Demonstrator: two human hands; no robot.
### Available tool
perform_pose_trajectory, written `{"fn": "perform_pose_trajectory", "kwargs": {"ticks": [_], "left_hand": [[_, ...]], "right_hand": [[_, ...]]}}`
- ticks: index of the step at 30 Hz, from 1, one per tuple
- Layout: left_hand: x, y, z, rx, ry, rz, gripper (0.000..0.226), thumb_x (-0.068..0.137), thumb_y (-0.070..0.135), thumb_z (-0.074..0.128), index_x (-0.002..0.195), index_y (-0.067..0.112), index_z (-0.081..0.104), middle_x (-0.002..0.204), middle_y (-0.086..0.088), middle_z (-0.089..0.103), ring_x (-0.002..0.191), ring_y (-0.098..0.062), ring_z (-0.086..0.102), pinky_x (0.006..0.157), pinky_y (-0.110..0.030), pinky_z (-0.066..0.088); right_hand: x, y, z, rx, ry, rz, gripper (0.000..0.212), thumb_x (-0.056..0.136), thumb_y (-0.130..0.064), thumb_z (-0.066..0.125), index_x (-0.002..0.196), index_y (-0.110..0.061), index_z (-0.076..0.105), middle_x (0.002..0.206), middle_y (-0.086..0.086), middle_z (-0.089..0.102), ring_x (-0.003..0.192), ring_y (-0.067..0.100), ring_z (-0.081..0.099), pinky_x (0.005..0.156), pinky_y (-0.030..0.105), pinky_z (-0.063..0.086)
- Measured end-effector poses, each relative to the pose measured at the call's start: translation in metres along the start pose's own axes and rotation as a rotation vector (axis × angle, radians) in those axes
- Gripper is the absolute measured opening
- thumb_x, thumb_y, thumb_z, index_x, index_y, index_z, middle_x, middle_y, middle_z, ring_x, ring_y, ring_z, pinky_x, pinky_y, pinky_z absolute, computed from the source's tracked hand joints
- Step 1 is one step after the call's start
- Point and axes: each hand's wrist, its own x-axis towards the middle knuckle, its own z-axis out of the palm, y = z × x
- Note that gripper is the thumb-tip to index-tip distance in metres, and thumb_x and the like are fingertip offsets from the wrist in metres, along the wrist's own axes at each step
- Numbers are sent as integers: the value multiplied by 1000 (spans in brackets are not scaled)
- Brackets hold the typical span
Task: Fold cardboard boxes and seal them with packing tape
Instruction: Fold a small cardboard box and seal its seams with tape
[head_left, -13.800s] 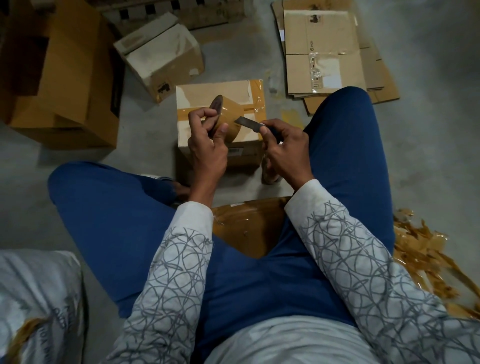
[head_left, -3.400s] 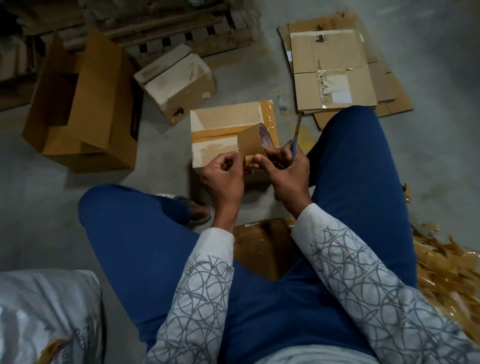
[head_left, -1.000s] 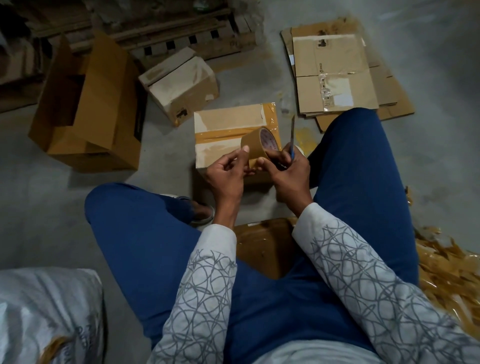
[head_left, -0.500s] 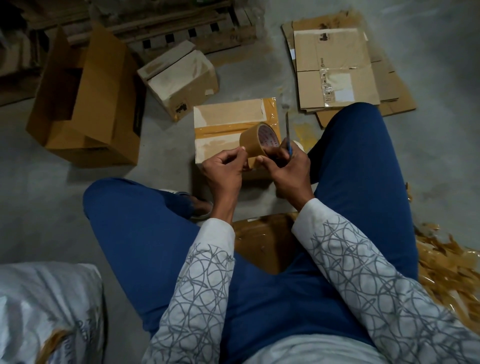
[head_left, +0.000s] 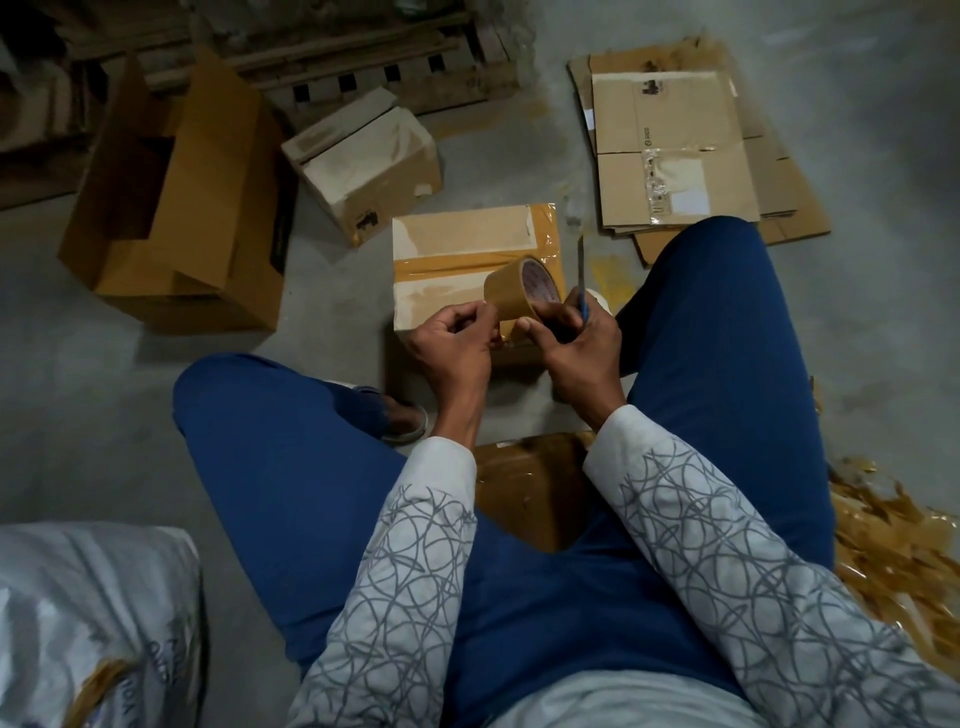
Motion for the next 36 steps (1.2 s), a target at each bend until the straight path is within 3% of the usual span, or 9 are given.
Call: {"fn": "perform_pose_trajectory", "kwargs": {"ticks": [7,12,15,17,21,26,30,33,36], "left_hand": [[0,1,-5,-113,-62,68,6,96,14,69,101,14,73,92,-13,75,77,-18,74,66,-26,61],[4,-5,-10,159,-38,329,17,91,14,74,107,8,78,97,-4,78,88,-11,73,79,-26,61],[5,-5,-11,335,-39,526,15,90,12,74,104,8,79,96,-4,77,83,-8,70,76,-13,56],[7,-5,-11,391,-52,554,11,89,13,74,99,11,78,92,-3,76,81,-9,69,75,-18,58],[15,-9,-10,428,-109,446,4,87,18,73,91,18,72,88,2,71,81,-11,67,75,-35,60],[14,-9,1,414,-162,321,9,88,14,68,93,13,60,94,-6,63,83,-13,59,69,-12,49],[2,-6,12,176,-68,130,5,93,14,64,95,12,59,88,0,61,76,-5,56,65,-11,46],[-11,-6,17,-61,-62,-74,2,96,14,61,95,13,62,82,1,64,70,-5,60,66,-24,53],[-14,-3,13,-366,-146,-274,10,97,8,55,92,8,62,79,-4,63,72,-11,61,65,-25,53]], "right_hand": [[2,3,0,85,33,34,29,85,-17,81,109,-11,65,105,0,73,104,9,70,88,29,59],[0,3,2,75,38,0,29,85,-16,81,111,-12,67,109,3,74,106,10,70,90,27,58],[0,2,1,30,33,-38,29,85,-17,80,110,-6,70,105,-4,72,106,7,68,91,26,57],[-1,3,0,19,36,-42,29,85,-16,81,110,-7,70,105,-4,72,107,8,68,92,25,56],[-1,5,1,9,42,-28,30,83,-13,82,110,-6,70,106,1,74,107,10,69,93,24,55],[-4,1,3,-48,46,-53,25,84,-17,81,102,-22,65,106,1,74,105,11,69,92,35,59],[-7,-5,8,-106,148,-64,40,85,-20,81,81,-44,48,98,-3,73,96,9,70,81,34,60],[-4,-2,7,-11,195,25,20,81,-35,80,87,-30,62,95,-2,74,94,13,71,83,46,60],[-1,4,5,63,209,97,41,77,-46,78,98,-13,65,94,-1,73,93,14,71,82,49,60]]}}
